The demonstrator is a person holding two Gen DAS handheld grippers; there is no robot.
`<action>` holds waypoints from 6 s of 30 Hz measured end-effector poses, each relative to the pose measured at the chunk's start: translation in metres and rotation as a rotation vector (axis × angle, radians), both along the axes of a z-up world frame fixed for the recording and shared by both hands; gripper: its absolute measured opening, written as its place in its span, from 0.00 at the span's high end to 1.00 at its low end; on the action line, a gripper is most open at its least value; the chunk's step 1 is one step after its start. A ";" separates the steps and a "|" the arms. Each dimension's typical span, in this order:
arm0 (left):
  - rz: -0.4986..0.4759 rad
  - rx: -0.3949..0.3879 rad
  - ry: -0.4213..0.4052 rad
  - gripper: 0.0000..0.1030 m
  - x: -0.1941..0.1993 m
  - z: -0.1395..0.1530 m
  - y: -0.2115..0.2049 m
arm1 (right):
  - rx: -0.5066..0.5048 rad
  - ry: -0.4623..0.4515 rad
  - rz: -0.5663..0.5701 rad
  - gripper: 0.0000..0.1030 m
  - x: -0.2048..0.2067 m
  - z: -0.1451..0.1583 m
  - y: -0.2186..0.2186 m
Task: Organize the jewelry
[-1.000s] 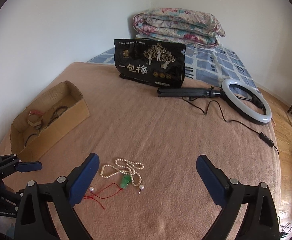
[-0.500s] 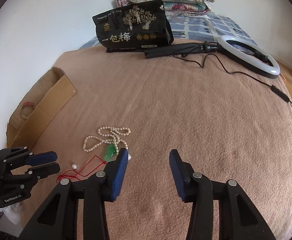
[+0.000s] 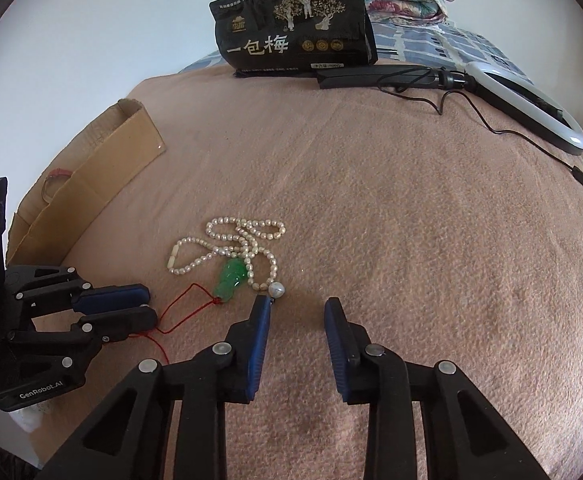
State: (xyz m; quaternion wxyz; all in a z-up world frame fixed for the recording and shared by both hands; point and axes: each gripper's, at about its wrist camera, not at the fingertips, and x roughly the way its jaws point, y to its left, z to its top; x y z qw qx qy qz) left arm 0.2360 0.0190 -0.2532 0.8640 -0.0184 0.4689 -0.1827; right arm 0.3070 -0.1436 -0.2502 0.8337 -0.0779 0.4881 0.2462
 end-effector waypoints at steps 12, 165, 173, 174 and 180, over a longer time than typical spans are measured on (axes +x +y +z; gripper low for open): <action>-0.016 0.036 -0.016 0.86 -0.004 -0.001 -0.006 | -0.035 -0.032 0.039 0.76 0.001 0.000 0.012; 0.517 -0.055 -0.208 0.41 -0.090 0.114 0.243 | 0.122 -0.146 0.307 0.14 -0.056 0.105 0.246; 0.518 -0.031 -0.216 0.26 -0.094 0.118 0.236 | 0.111 -0.169 0.259 0.10 -0.054 0.108 0.236; 0.519 -0.025 -0.219 0.25 -0.095 0.119 0.235 | 0.109 -0.173 0.255 0.10 -0.054 0.108 0.234; 0.523 -0.004 -0.218 0.20 -0.096 0.124 0.230 | 0.104 -0.214 0.205 0.00 -0.054 0.113 0.220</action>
